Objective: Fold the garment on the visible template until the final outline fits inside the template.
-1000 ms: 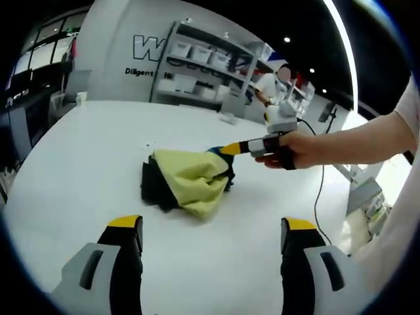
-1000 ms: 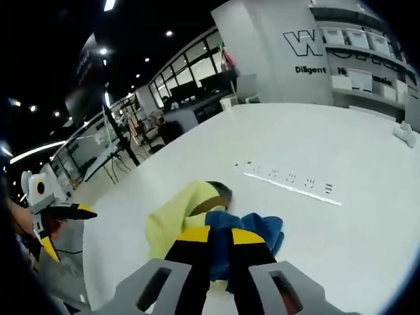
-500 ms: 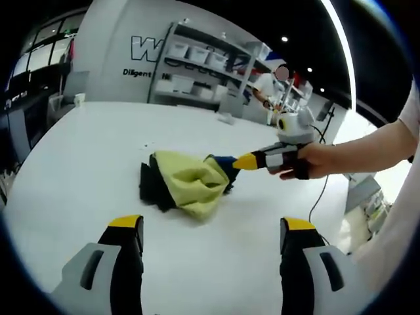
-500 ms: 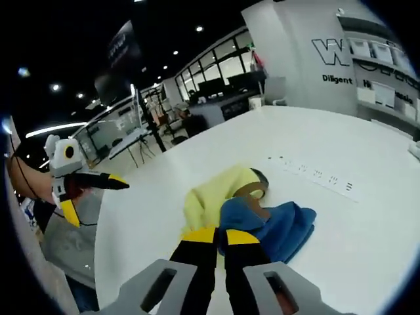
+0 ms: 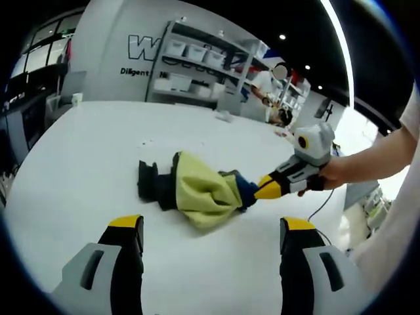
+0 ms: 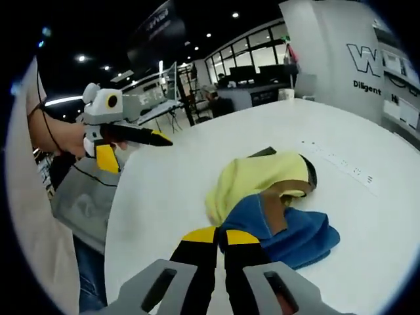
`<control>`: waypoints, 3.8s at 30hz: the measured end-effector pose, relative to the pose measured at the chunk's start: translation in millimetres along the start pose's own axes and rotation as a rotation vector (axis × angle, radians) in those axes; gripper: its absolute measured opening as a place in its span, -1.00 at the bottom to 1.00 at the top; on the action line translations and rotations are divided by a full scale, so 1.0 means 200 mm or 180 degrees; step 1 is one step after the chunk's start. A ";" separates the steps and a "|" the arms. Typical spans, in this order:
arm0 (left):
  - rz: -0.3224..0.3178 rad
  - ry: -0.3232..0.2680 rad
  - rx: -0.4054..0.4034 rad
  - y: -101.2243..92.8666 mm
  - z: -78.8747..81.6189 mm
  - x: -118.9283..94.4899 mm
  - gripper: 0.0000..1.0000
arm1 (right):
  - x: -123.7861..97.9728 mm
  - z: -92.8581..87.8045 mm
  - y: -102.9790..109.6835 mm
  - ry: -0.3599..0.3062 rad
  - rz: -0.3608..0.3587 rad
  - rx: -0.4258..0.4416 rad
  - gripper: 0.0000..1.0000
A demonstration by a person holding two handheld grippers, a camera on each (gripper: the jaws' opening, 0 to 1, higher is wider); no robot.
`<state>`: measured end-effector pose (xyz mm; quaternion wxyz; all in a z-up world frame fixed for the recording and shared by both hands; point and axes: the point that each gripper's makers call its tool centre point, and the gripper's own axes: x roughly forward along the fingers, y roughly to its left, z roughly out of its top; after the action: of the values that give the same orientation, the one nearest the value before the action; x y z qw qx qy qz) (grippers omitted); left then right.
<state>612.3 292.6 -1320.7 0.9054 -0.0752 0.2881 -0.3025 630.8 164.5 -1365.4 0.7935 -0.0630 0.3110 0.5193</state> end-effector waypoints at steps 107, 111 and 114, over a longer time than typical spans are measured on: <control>-0.0353 0.0720 -0.0263 -0.07 -0.49 0.08 -0.94 | -0.34 -0.31 0.01 -0.0077 -0.0667 0.0765 -1.00; -0.0432 0.0757 -0.0237 -0.09 -0.50 0.08 -0.94 | -0.33 -0.30 0.00 -0.0077 -0.0690 0.0741 -1.00; -0.0490 0.0693 -0.0141 -0.10 -0.45 0.06 -0.97 | -0.33 -0.29 0.01 -0.0072 -0.0663 0.0709 -1.00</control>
<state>558.1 272.5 -1394.1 0.8410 -0.0837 0.3847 -0.3710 586.8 88.7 -1374.2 0.8486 -0.0006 0.3496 0.3971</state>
